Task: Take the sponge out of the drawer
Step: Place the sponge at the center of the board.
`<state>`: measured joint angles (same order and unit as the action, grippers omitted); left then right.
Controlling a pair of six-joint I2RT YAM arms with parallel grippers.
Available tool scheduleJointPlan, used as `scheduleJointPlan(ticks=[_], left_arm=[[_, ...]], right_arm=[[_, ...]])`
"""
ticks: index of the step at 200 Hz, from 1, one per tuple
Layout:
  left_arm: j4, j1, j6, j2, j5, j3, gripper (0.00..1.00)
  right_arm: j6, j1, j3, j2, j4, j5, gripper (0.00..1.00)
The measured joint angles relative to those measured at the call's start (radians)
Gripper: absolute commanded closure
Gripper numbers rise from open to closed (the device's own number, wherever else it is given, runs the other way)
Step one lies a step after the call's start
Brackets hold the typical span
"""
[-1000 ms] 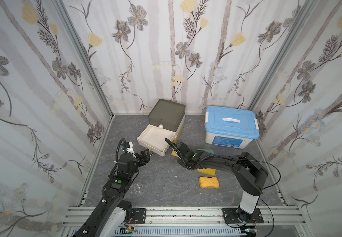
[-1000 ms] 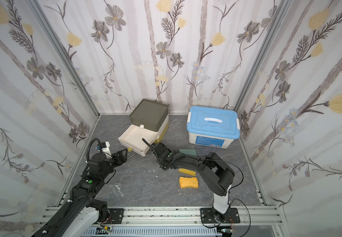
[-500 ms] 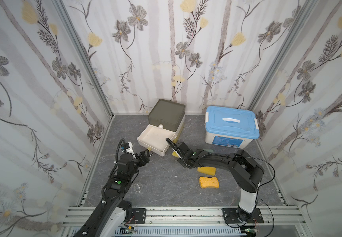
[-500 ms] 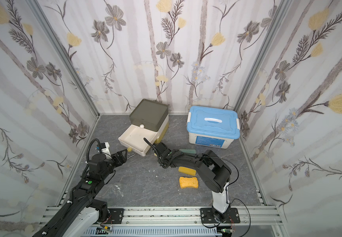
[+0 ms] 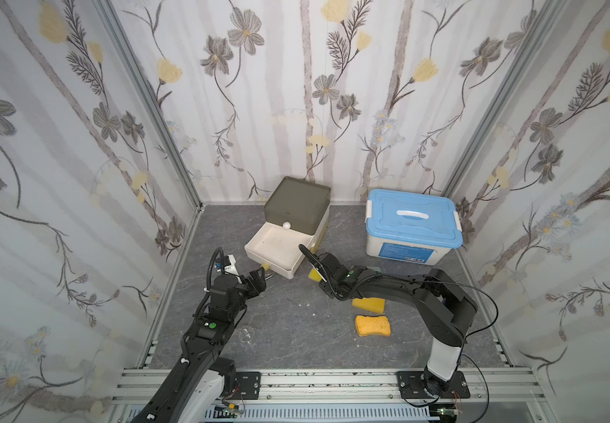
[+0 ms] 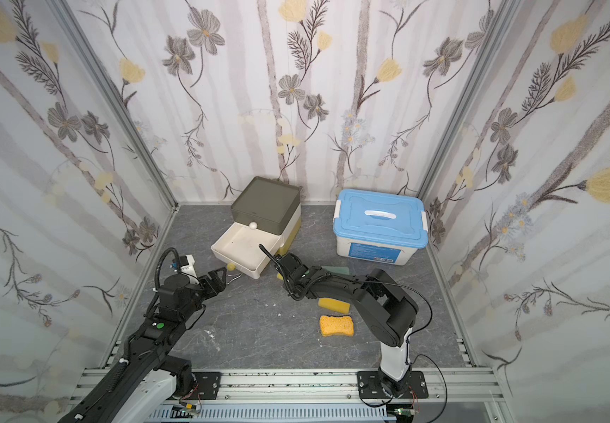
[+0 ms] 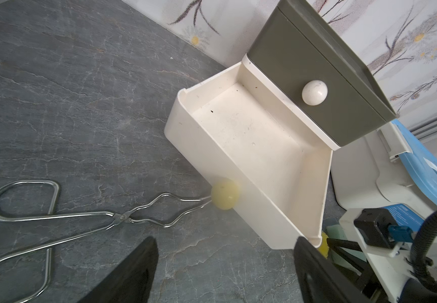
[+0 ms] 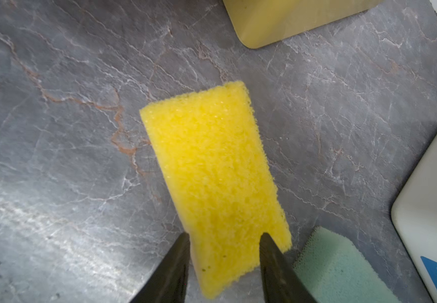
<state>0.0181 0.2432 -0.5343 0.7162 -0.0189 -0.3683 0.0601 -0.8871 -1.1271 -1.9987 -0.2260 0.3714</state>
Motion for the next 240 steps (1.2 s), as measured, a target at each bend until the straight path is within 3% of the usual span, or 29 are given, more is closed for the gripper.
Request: scheduleJointPlan(ticks=[108,240], left_arm=[[0.000,0.000,0.000,-0.005,0.000,0.000,0.16],[-0.015,0.000,0.000,-0.022,0.008,0.000,0.16]], right_arm=[[-0.044,-0.008,0.035,-0.005,-0.030,0.002,0.51],[-0.093,0.033,0.080,0.018,-0.034,0.099,0.51]])
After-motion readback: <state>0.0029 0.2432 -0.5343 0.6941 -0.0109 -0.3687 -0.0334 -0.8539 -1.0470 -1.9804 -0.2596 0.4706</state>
